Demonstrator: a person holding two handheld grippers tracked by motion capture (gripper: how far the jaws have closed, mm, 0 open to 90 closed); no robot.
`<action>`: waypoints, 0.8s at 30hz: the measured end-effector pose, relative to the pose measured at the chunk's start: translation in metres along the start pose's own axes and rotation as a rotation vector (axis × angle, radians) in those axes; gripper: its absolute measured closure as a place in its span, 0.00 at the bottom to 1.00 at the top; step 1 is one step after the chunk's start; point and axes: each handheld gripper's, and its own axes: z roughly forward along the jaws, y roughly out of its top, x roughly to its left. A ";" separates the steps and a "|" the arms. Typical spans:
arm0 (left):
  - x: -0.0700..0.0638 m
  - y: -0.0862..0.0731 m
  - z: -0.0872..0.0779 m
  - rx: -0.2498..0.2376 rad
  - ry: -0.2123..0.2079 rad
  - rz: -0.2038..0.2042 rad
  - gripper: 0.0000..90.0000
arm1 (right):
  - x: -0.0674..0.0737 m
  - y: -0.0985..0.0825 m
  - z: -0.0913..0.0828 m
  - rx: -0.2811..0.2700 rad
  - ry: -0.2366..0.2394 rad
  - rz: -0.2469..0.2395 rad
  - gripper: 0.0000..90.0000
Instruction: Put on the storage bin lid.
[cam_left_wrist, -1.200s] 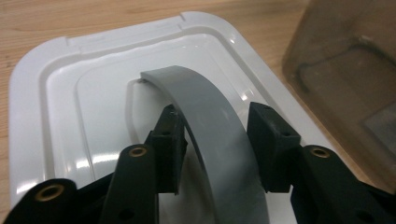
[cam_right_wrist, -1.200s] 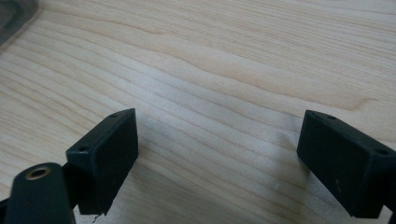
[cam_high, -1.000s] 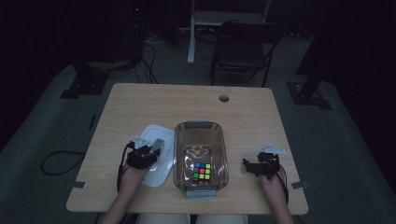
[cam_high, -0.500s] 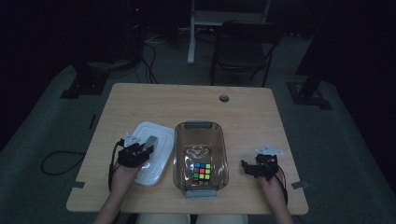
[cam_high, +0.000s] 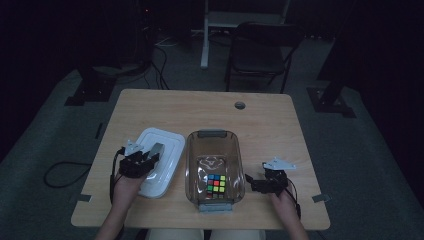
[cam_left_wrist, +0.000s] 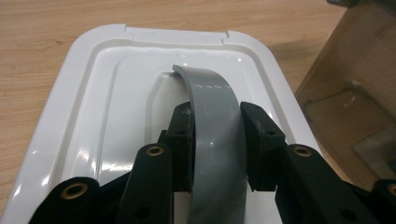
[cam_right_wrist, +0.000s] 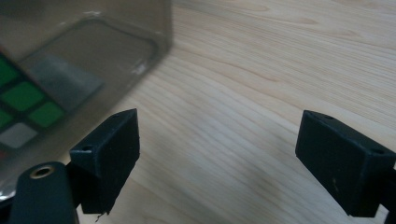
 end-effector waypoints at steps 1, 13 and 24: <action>0.000 0.000 -0.001 -0.004 -0.002 -0.002 0.76 | 0.002 0.000 0.000 0.001 0.006 -0.003 0.15; 0.003 0.004 -0.011 -0.015 -0.005 -0.002 0.76 | 0.024 0.003 0.008 0.034 0.131 -0.056 0.16; 0.011 0.010 -0.019 -0.023 0.001 -0.008 0.76 | 0.034 0.002 0.012 0.062 0.154 -0.088 0.16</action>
